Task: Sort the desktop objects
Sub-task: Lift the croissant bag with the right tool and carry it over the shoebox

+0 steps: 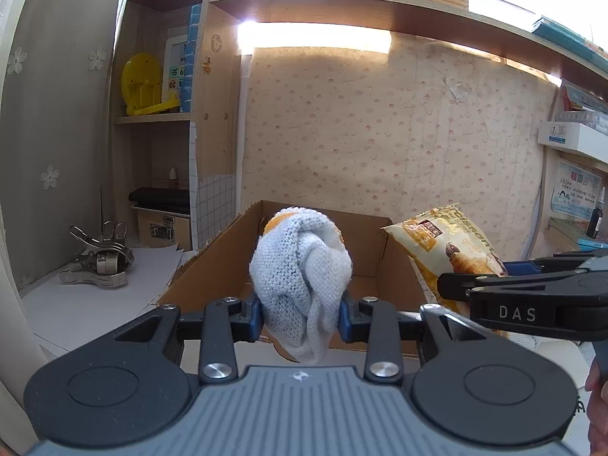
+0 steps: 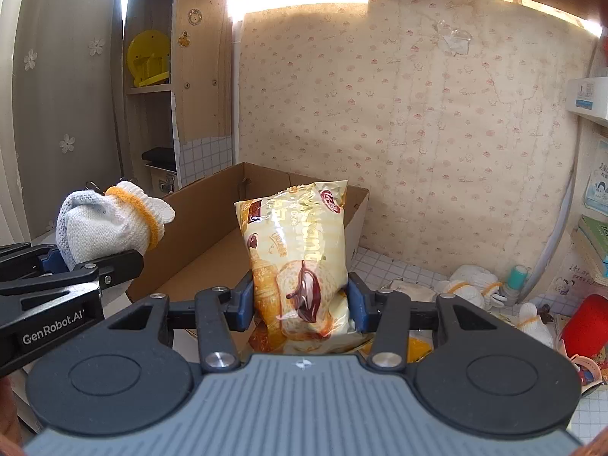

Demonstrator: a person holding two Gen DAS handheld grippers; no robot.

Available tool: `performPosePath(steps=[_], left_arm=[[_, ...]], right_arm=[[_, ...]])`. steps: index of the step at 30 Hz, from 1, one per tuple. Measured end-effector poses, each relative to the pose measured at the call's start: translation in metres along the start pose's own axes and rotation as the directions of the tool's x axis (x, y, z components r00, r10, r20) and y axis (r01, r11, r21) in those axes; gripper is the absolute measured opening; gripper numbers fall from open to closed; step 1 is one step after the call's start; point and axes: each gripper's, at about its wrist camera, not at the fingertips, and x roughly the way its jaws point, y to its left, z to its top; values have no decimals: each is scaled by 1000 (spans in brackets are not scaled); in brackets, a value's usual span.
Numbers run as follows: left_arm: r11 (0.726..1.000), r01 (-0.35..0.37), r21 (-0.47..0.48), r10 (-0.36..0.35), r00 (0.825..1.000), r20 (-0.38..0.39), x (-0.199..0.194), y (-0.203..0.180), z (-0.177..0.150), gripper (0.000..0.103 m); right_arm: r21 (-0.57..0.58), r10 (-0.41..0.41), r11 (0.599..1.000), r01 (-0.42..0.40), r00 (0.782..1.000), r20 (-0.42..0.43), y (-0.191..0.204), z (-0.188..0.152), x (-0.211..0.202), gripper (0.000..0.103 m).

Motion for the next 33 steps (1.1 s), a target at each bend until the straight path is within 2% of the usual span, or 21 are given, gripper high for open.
performPosePath(steps=[23,33], left_arm=[[999,-38,-19,37,998,-49,38,28,3,38],[999,-33,-12,32,994,-103,63,30,3,38]], right_arm=[[-62,0,998,-5,997,-82,24,26,78,47],[-58,17,998,-25,991,-136,23,31,111,48]])
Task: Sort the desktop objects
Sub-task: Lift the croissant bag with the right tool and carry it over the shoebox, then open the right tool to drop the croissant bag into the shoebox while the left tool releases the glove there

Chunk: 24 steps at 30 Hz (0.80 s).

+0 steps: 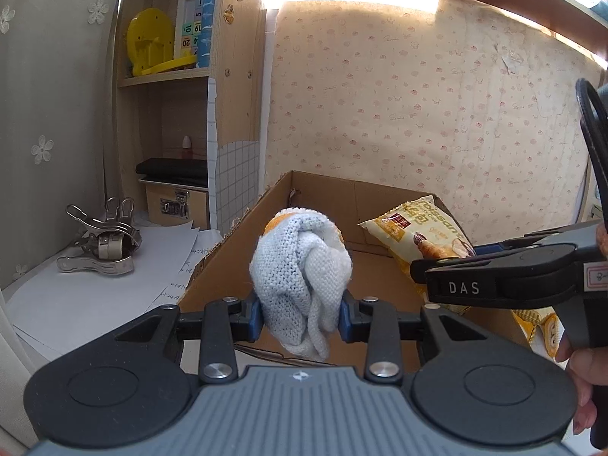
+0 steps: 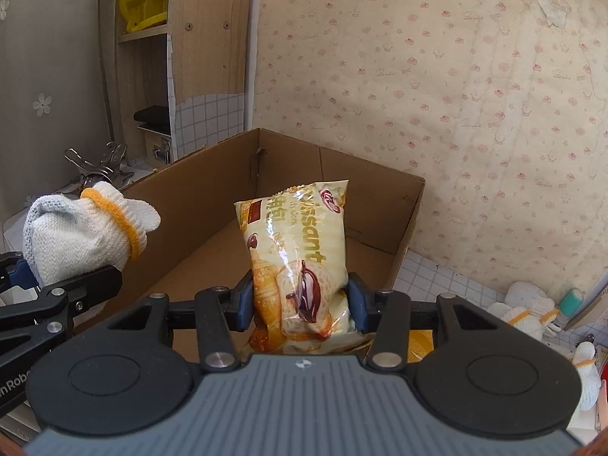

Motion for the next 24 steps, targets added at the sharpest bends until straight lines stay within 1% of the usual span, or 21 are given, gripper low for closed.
performPosePath(steps=[3,7,11,19,23,24], left_arm=[[1000,8,-9,-8,1000,-27,10,1,-1,38],[1000,2,1,-2,999,-40,18,0,-1,38],[1000,-3,4,3,999,-40,22,-2,2,39],[1000,-18,8,18,999,-38,28,-3,5,40],[1000,-28,-4,28,999,-41,30,-1,7,41],[999,-31,-6,31,999,-43,31,-1,7,41]], right_arm=[[4,-2,1000,2,1000,-9,-1,2,8,48],[9,3,1000,-3,1000,-18,-4,4,16,48],[9,6,1000,-6,1000,-18,-4,6,20,48],[49,46,998,-46,999,-2,-5,9,24,48],[33,56,998,-56,998,-12,-1,12,27,49],[27,54,998,-53,999,-11,-1,12,26,52]])
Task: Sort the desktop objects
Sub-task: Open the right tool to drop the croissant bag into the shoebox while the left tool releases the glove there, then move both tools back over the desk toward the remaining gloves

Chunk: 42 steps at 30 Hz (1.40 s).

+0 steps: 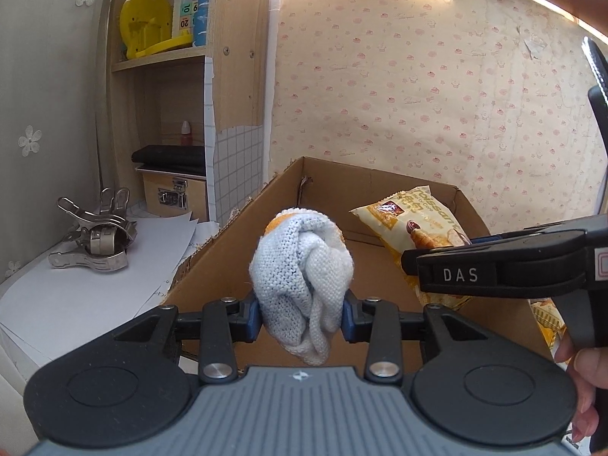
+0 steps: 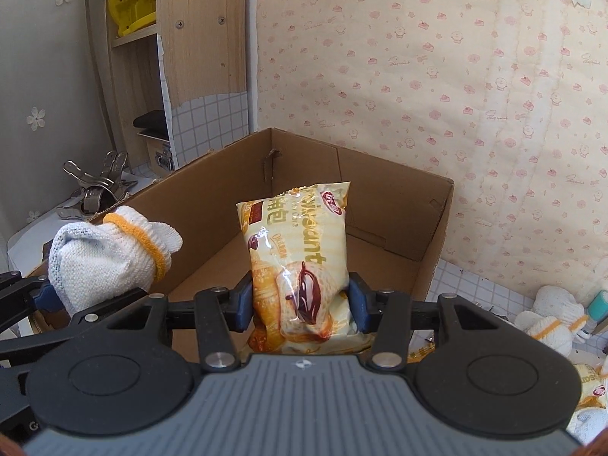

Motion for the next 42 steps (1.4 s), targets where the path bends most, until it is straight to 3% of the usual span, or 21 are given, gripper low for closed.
performPosePath(steps=[6,8,15,17,23,28,35,42], left_arm=[[1000,-21,-2,21,1000,-6,2,0,3,45],[1000,-26,-5,26,1000,-2,1,0,3,47],[1000,-31,0,31,1000,3,-4,-3,5,56],[999,-46,3,46,999,6,-5,-4,5,69],[998,-65,7,64,998,25,-12,-8,8,82],[997,-78,10,77,996,33,-17,-10,10,86],[999,-37,23,36,997,61,-33,-23,8,86],[995,82,52,-88,989,123,-68,-53,-5,86]], right_arm=[[-10,4,1000,-4,1000,31,1,2,-10,56],[-9,1,1000,0,999,49,0,1,-16,68],[-1,-10,1000,10,995,100,-5,-2,-44,68],[-2,-10,1000,11,994,113,-8,-3,-52,68],[6,-24,1000,23,990,139,-18,-11,-73,68],[19,-31,999,28,988,155,-26,-18,-87,68],[23,-53,999,50,982,182,-36,-30,-107,68],[53,-125,992,117,973,195,-62,-61,-139,69]])
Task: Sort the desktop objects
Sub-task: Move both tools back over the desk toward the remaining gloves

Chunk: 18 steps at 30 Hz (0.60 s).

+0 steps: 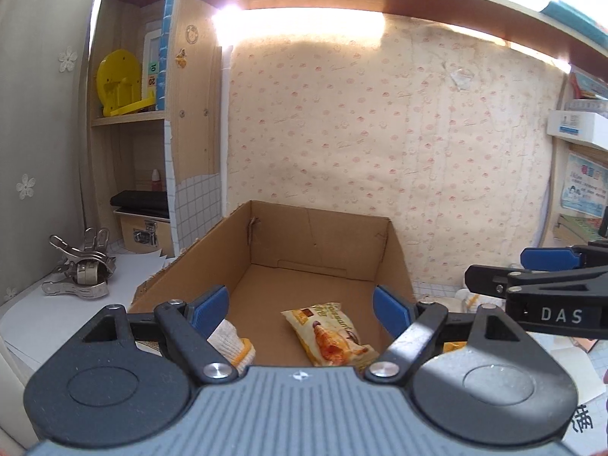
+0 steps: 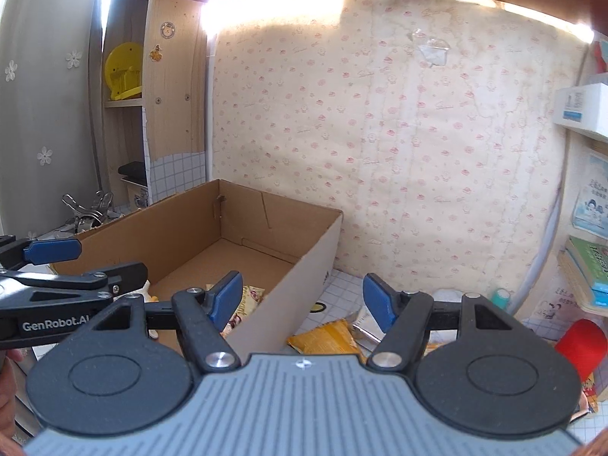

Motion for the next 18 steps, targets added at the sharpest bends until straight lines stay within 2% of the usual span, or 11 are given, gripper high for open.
performPosePath(steps=[4,11,15,18], left_arm=[[996,91,16,-91,996,13,-17,-26,-10,86],[970,227,90,-228,974,-2,-30,-79,-40,87],[952,270,142,-267,963,-44,-24,-104,-62,87],[944,279,173,-275,960,-47,-20,-116,-76,87]], right_arm=[[22,-47,999,47,999,-2,-22,-17,-20,69],[80,-129,988,129,992,-6,-61,-46,-53,69],[104,-168,980,169,986,-19,-79,-61,-67,69],[135,-189,972,191,982,-24,-95,-71,-76,69]])
